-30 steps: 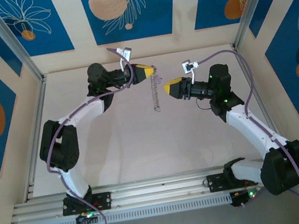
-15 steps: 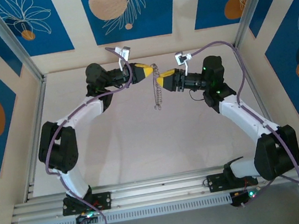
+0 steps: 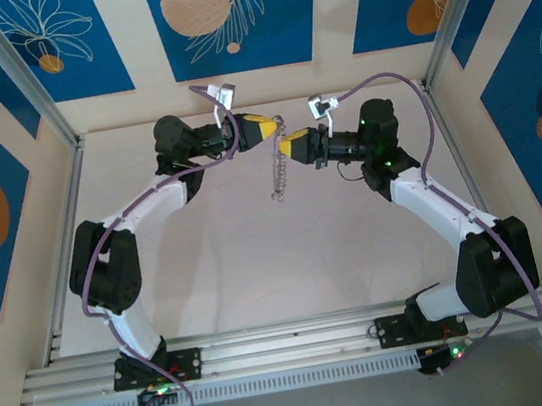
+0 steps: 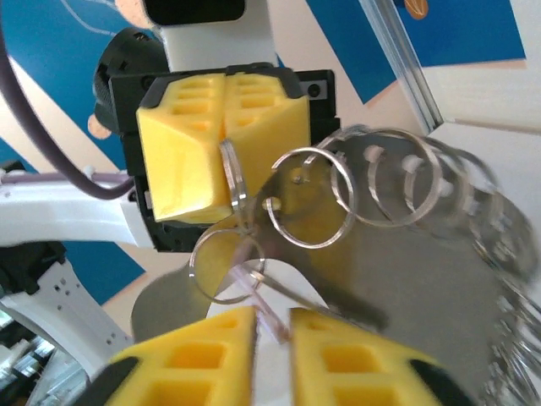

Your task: Put the keys on the keyring

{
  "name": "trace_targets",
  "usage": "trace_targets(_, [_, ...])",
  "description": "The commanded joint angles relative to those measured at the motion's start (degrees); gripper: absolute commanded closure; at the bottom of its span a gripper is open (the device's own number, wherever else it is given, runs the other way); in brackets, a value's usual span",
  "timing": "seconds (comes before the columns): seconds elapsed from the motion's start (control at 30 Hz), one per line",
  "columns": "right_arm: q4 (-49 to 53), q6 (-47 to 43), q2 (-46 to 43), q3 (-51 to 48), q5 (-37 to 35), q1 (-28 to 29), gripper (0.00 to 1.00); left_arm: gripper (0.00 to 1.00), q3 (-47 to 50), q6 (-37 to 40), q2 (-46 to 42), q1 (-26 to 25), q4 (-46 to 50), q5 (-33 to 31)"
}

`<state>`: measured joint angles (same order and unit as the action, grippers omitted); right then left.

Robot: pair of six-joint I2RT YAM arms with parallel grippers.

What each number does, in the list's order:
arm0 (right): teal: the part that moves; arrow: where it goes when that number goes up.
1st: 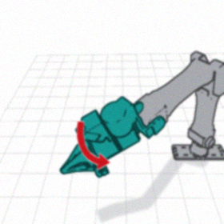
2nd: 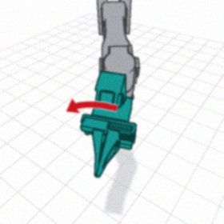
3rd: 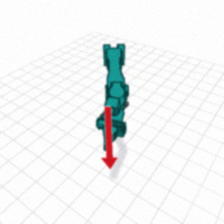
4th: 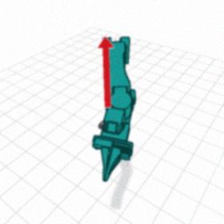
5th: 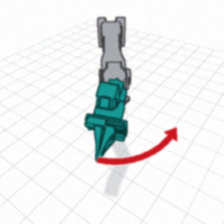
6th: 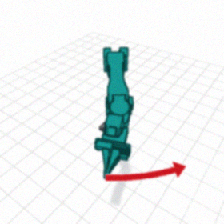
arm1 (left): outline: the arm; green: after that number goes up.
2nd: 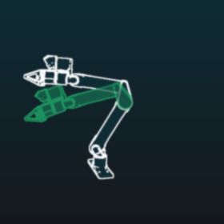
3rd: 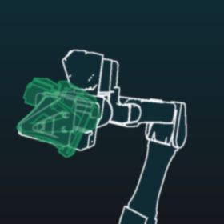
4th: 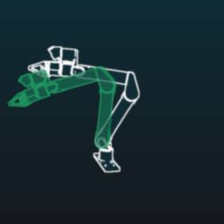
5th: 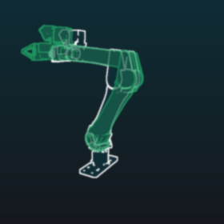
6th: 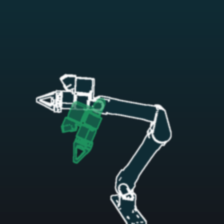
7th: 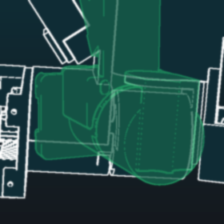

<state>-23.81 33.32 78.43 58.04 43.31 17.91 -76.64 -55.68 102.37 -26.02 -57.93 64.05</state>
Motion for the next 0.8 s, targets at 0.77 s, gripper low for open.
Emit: trace_targets(0.77, [3.9,-2.0,-3.0,-1.5,-1.7,1.4,0.85,1.00,0.6,-0.7,-2.8,-0.2,-4.4,-0.3])
